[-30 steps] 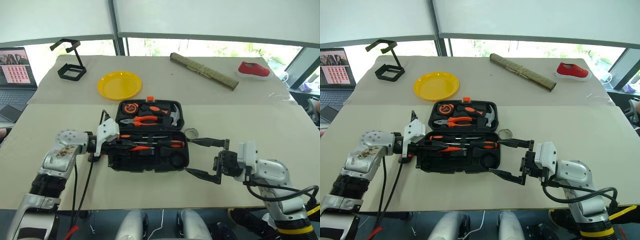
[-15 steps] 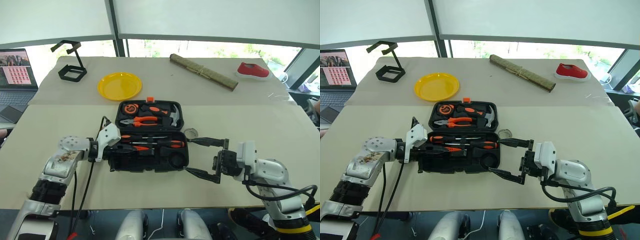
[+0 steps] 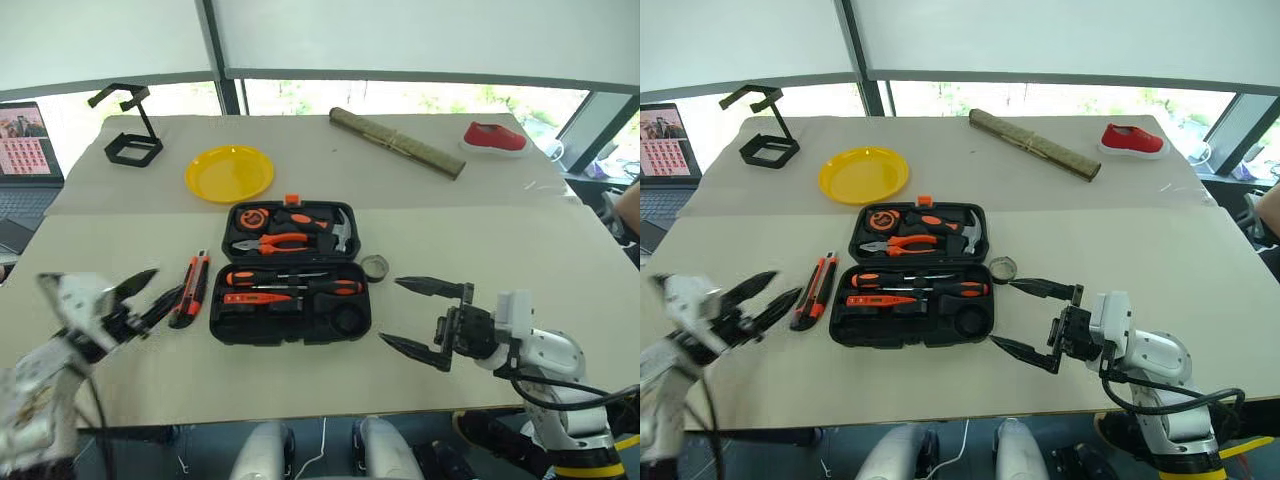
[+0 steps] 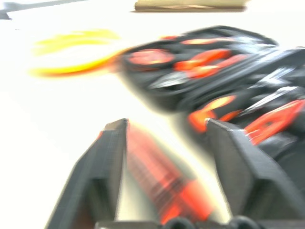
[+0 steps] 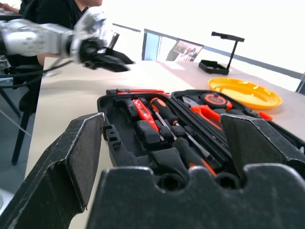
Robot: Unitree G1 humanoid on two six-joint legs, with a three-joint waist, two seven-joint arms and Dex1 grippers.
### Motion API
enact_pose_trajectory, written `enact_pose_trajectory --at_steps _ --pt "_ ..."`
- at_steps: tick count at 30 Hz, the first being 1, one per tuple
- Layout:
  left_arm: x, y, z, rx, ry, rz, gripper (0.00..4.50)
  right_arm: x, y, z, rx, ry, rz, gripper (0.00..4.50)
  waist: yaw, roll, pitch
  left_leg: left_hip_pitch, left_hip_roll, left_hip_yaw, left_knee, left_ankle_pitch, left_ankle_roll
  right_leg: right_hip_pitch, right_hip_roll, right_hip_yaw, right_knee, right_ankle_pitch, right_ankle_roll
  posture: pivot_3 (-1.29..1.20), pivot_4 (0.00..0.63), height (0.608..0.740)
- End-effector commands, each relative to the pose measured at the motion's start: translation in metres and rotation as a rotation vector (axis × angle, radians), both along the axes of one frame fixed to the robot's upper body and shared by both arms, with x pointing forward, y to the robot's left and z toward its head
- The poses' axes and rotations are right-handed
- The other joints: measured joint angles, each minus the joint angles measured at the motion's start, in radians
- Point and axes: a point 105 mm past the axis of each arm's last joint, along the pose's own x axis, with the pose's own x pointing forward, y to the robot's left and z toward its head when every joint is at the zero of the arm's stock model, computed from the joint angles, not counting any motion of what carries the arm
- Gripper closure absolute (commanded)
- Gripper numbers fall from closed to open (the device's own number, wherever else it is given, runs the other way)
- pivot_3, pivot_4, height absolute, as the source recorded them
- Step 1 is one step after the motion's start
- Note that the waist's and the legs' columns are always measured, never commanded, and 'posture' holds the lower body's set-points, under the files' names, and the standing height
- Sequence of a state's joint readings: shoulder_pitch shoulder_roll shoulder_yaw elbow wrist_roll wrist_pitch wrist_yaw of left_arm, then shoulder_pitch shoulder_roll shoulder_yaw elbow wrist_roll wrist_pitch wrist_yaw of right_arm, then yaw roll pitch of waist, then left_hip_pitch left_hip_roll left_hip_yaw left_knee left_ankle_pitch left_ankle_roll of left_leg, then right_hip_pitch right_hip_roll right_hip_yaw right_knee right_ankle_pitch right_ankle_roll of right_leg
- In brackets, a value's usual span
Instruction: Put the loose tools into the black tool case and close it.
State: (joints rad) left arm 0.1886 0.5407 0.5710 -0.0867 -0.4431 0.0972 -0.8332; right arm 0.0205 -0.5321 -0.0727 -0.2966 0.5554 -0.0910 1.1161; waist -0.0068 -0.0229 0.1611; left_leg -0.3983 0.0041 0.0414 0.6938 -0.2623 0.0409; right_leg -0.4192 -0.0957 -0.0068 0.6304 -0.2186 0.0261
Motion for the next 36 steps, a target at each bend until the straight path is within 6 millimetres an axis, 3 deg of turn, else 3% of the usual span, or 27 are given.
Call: enact_pose_trajectory --at_steps 1,5,9,14,20,24,35,36 --pt "-0.034 0.034 0.000 -0.014 -0.046 0.244 0.07 0.000 0.000 0.014 0.063 -0.108 -0.018 0.00 0.001 0.000 0.000 0.000 0.000 0.000 0.000 0.000 0.000 0.000 0.000 0.000 0.000 0.000 0.000 0.00 0.150 0.740" --pt "-0.063 0.049 -0.020 -0.007 0.008 0.418 0.03 -0.003 0.006 0.018 0.117 -0.158 -0.002 0.00 0.011 -0.001 -0.001 0.000 0.000 0.000 0.000 0.000 0.000 0.000 -0.001 -0.001 0.000 0.000 0.000 0.00 0.150 0.740" --pt "-0.068 0.047 -0.027 -0.041 0.046 0.456 0.03 -0.004 0.011 0.026 0.190 -0.145 0.017 0.00 0.022 -0.002 -0.001 0.000 0.000 0.000 0.000 0.000 0.000 -0.001 -0.001 -0.001 -0.001 0.000 0.000 0.00 0.150 0.740" --pt "-0.032 0.016 -0.004 -0.137 0.048 0.311 0.03 -0.007 0.018 0.029 0.170 -0.164 0.064 0.00 0.022 -0.002 -0.001 0.000 0.000 0.000 0.001 0.000 0.000 -0.001 0.000 -0.002 -0.001 0.000 0.000 0.00 0.150 0.740" --pt "0.020 -0.018 0.012 -0.161 0.177 0.252 0.03 -0.006 0.018 0.025 0.125 -0.149 0.074 0.00 0.017 -0.003 -0.001 0.000 0.000 0.000 0.001 0.000 -0.001 0.000 0.002 -0.001 0.001 0.001 -0.001 0.00 0.150 0.740" --pt "0.038 -0.039 0.002 -0.130 0.272 0.234 0.03 -0.004 0.012 0.022 0.094 -0.134 0.064 0.00 0.011 -0.003 -0.002 0.000 -0.001 0.000 0.000 0.000 -0.001 0.000 0.003 0.000 0.001 0.001 -0.001 0.00 0.150 0.740" --pt "0.054 -0.060 -0.031 -0.129 0.427 0.191 0.03 -0.004 0.008 0.022 0.063 -0.131 0.039 0.00 0.015 -0.003 -0.002 0.000 -0.001 0.000 0.000 0.001 -0.001 0.000 0.003 0.000 0.001 0.002 -0.001 0.00 0.150 0.740" --pt "0.055 -0.063 -0.032 -0.133 0.433 0.178 0.28 -0.004 0.008 0.022 0.063 -0.132 0.037 0.00 0.018 -0.002 -0.002 0.000 -0.002 0.000 0.000 0.001 -0.001 -0.001 0.002 0.000 0.001 0.002 -0.001 0.00 0.150 0.740"
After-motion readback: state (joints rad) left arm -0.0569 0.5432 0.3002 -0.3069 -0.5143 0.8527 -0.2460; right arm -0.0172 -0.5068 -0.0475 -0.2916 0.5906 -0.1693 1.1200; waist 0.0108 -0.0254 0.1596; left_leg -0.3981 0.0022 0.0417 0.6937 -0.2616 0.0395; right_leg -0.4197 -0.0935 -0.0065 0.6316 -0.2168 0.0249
